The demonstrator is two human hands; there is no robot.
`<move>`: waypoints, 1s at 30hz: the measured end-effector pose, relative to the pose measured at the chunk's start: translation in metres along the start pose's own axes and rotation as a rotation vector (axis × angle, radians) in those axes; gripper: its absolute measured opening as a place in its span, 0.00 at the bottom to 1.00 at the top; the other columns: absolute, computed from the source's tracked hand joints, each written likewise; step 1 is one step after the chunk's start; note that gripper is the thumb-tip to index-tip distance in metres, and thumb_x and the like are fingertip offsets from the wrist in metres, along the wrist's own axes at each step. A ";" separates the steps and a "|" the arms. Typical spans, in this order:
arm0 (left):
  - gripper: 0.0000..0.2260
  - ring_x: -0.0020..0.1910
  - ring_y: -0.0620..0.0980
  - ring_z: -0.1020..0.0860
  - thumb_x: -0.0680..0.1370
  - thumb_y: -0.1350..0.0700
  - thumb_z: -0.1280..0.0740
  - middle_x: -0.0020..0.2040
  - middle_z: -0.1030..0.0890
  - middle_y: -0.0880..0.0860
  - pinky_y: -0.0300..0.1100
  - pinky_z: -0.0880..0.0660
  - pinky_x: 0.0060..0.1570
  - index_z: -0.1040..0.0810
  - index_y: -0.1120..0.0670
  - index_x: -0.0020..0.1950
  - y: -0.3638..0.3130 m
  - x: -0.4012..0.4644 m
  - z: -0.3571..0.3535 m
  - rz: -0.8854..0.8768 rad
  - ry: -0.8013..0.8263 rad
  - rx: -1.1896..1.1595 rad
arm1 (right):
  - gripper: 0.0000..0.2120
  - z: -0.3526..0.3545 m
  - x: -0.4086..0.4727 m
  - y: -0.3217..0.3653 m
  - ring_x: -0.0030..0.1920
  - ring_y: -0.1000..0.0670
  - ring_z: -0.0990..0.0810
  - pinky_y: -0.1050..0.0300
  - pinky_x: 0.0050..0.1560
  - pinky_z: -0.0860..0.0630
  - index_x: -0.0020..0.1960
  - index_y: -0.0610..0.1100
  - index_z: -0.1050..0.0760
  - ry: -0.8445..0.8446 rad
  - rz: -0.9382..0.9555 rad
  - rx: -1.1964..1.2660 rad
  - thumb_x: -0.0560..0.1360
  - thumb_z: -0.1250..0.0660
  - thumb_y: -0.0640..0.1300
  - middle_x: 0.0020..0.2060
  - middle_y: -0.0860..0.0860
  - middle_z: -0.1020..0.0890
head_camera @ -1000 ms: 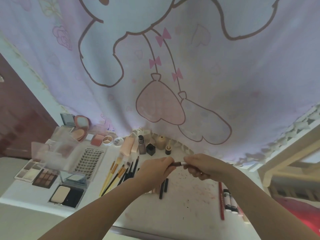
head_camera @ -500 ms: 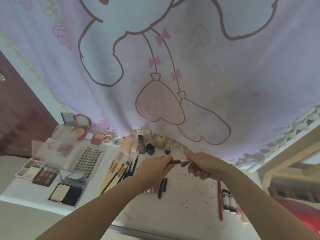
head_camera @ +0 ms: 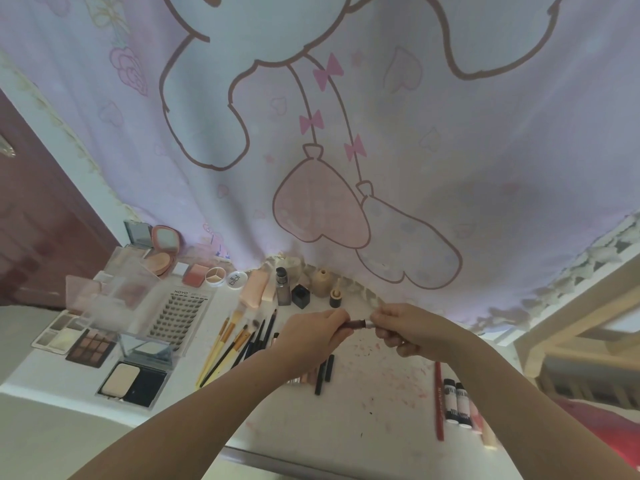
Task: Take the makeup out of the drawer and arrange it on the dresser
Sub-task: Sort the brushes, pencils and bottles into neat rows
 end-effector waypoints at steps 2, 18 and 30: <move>0.13 0.34 0.47 0.26 0.81 0.43 0.49 0.40 0.29 0.44 0.45 0.25 0.37 0.30 0.49 0.54 0.000 -0.001 -0.001 0.007 0.007 -0.006 | 0.12 0.001 0.000 0.000 0.26 0.57 0.34 0.66 0.23 0.38 0.53 0.42 0.25 -0.013 -0.019 0.003 0.79 0.38 0.51 0.34 0.51 0.26; 0.12 0.36 0.47 0.25 0.81 0.44 0.48 0.43 0.25 0.45 0.46 0.23 0.39 0.30 0.48 0.56 0.005 0.000 -0.011 0.000 0.047 -0.013 | 0.12 0.002 -0.001 -0.003 0.27 0.57 0.33 0.66 0.24 0.37 0.48 0.42 0.24 -0.020 -0.017 -0.132 0.80 0.40 0.50 0.31 0.52 0.27; 0.07 0.36 0.43 0.23 0.81 0.49 0.43 0.40 0.24 0.46 0.33 0.27 0.34 0.30 0.49 0.55 0.032 0.001 -0.054 0.445 0.175 -0.423 | 0.07 0.035 -0.005 -0.059 0.41 0.52 0.22 0.60 0.38 0.25 0.55 0.41 0.25 -0.297 -0.086 0.201 0.78 0.35 0.41 0.43 0.48 0.18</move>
Point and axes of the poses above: each hand's wrist, its own x-axis towards the middle knuckle, its own z-axis out of the back of the hand, y = z × x, the point moved 1 cm from there along x, towards the middle knuckle
